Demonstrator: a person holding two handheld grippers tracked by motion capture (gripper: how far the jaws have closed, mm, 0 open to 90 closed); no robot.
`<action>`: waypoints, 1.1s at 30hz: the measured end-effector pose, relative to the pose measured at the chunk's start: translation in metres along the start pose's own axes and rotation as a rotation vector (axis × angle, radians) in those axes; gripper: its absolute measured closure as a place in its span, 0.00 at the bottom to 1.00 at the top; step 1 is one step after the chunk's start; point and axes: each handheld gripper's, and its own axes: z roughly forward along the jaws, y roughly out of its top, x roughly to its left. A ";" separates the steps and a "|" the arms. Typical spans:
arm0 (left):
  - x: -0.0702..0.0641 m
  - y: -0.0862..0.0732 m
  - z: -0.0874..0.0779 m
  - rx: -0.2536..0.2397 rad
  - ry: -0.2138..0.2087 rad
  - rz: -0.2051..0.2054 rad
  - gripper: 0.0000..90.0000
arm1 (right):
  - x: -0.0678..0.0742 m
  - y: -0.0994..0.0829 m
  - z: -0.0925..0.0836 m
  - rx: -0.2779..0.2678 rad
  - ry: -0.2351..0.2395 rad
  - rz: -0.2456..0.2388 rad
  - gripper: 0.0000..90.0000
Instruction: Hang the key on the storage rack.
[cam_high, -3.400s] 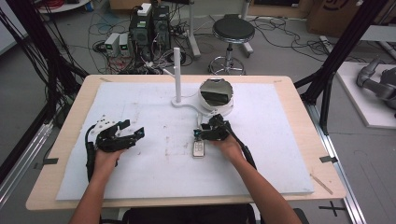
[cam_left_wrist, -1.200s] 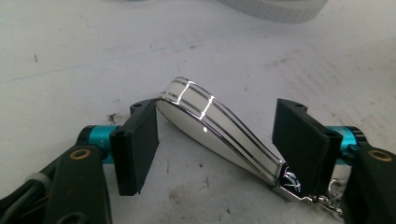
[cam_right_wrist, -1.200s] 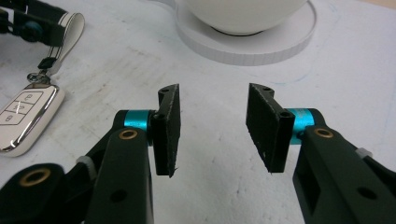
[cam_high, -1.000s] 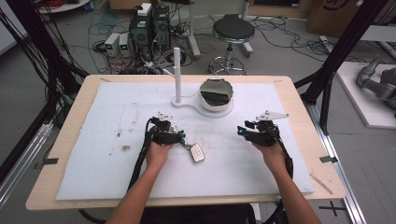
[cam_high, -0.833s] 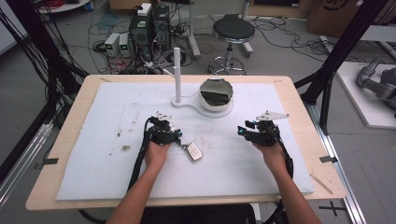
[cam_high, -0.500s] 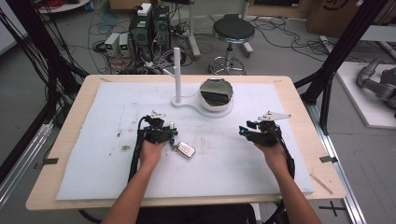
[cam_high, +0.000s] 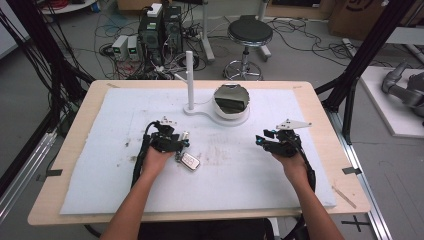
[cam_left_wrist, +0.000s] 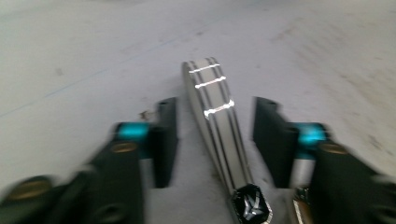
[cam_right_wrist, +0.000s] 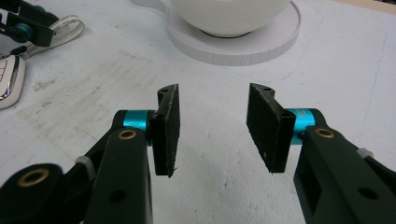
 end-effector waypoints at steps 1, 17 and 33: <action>-0.003 -0.002 0.000 -0.018 0.014 -0.007 0.46 | 0.000 0.000 0.000 -0.001 0.001 -0.001 0.62; -0.023 -0.013 0.000 -0.055 0.140 0.061 0.83 | 0.001 0.000 0.000 -0.002 0.005 -0.008 0.62; -0.006 -0.003 -0.042 -0.307 -0.045 -0.074 0.83 | -0.002 0.001 -0.006 -0.032 0.002 0.005 0.62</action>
